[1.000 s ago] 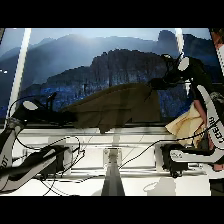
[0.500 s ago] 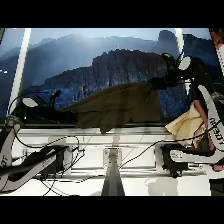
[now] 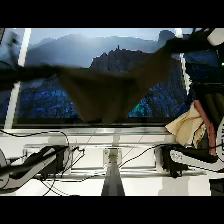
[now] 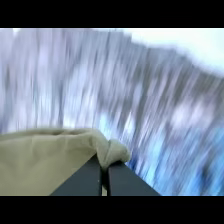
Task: Fold the clothes and pants, and hang the long-sleeved shirts on hangers.
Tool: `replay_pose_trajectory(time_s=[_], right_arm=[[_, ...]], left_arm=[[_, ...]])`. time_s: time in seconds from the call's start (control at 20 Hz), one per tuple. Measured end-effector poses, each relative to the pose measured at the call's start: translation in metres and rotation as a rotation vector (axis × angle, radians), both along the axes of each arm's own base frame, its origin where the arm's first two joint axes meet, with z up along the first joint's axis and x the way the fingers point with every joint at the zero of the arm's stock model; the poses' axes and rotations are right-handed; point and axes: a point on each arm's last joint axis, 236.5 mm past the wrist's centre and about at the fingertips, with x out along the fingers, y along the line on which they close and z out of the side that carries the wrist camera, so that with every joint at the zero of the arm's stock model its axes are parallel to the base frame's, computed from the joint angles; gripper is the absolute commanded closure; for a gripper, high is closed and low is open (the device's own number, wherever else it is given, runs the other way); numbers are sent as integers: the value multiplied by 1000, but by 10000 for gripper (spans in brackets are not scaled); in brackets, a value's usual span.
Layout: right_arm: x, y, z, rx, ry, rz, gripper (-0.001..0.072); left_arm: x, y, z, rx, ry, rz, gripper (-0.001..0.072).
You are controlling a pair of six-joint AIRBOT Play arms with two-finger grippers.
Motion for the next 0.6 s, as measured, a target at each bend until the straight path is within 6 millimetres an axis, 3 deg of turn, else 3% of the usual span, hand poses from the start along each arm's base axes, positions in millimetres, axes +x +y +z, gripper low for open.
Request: replay_pose_trajectory(time_s=[0.15,0.3,0.45,0.6], right_arm=[[4,-6,88,-15,-221,-16,697],[-16,-10,176,-15,-432,-28,697],[-57,-13,246,-13,-601,-36,697],[-106,-15,297,-10,-732,-42,697]], left_arm=[[34,49,105,-185,-262,205,689],[31,89,180,-343,-443,315,689],[15,108,218,-398,-544,359,689],[-8,106,240,-396,-613,339,689]])
